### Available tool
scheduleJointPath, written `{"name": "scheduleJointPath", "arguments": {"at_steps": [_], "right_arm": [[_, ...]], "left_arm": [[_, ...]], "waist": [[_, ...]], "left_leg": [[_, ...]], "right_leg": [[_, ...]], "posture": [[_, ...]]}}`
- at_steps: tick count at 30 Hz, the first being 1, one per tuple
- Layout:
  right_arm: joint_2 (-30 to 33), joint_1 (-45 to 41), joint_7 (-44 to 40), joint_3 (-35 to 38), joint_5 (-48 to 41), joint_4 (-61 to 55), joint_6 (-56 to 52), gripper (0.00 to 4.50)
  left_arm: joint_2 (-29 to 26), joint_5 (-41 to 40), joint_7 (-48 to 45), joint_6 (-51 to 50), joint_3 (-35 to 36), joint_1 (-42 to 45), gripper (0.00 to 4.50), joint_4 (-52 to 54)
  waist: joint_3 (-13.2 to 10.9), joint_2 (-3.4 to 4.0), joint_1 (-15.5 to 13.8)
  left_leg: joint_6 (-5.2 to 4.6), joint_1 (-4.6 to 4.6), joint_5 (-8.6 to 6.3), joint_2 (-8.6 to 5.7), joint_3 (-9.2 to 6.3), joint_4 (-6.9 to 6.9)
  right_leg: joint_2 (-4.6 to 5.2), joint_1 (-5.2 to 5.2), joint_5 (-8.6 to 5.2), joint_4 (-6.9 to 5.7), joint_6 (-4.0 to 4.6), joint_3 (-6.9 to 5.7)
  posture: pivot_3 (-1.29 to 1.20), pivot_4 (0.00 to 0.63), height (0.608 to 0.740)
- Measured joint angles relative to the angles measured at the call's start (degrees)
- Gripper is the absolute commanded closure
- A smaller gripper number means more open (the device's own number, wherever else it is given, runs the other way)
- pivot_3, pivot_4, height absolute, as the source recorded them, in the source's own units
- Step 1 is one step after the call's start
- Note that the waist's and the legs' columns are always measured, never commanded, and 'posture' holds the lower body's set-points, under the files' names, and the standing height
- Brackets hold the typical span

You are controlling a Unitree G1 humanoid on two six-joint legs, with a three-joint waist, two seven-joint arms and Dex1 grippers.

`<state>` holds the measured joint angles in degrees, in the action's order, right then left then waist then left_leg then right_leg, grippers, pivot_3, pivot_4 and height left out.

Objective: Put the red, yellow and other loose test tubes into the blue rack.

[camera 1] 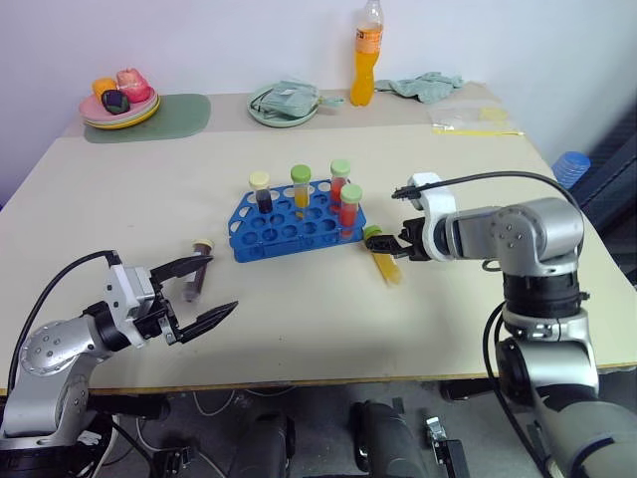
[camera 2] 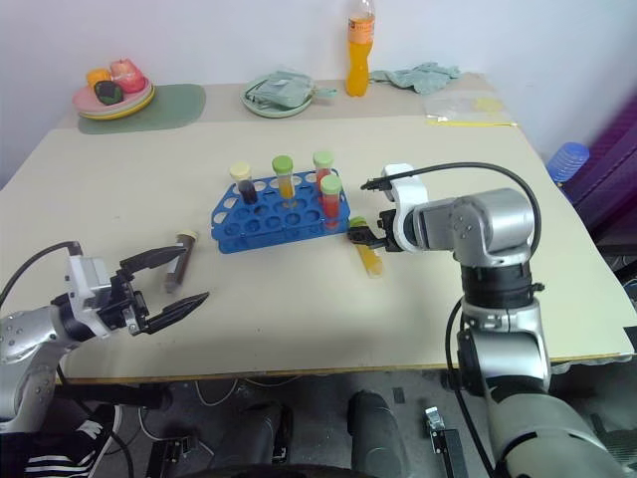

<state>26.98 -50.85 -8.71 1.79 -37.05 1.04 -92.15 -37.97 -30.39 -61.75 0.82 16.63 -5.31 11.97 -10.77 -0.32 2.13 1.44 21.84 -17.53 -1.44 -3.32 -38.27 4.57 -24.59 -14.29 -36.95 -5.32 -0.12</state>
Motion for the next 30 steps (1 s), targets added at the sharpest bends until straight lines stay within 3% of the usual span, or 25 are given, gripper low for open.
{"name": "scheduleJointPath", "arguments": {"at_steps": [10, 19, 30], "right_arm": [[4.0, -2.1, 19.2, -4.7, -22.3, 9.1, 0.0, 0.11], [1.7, -4.1, 26.3, -5.1, -22.7, 12.9, 0.0, 0.11], [-1.2, -5.6, 26.2, -5.7, -19.9, 15.1, 0.0, 0.11]], "left_arm": [[1.0, 0.0, 1.2, 0.7, -0.1, -2.4, 0.00, 1.2], [1.3, 0.1, 2.2, 0.8, -0.2, -2.4, 0.00, 1.6], [2.4, 0.7, 3.3, 0.8, -0.3, -3.9, 0.00, 3.0]], "waist": [[0.0, 0.00, 0.2], [0.0, 0.00, 0.4], [0.0, 0.00, 0.3]], "left_leg": [[-0.02, 0.02, 0.01, 0.02, 0.02, 0.02], [-0.02, 0.01, 0.01, 0.03, 0.03, 0.02], [-0.02, 0.03, 0.01, 0.04, 0.03, 0.02]], "right_leg": [[-0.06, 0.00, 0.00, 0.01, 0.00, 0.00], [-0.14, 0.00, 0.00, 0.00, -0.01, 0.00], [-0.15, 0.00, 0.00, 0.03, -0.01, -0.01]], "posture": [[0.00, 0.150, 0.740], [0.00, 0.150, 0.740], [0.00, 0.150, 0.740]]}}
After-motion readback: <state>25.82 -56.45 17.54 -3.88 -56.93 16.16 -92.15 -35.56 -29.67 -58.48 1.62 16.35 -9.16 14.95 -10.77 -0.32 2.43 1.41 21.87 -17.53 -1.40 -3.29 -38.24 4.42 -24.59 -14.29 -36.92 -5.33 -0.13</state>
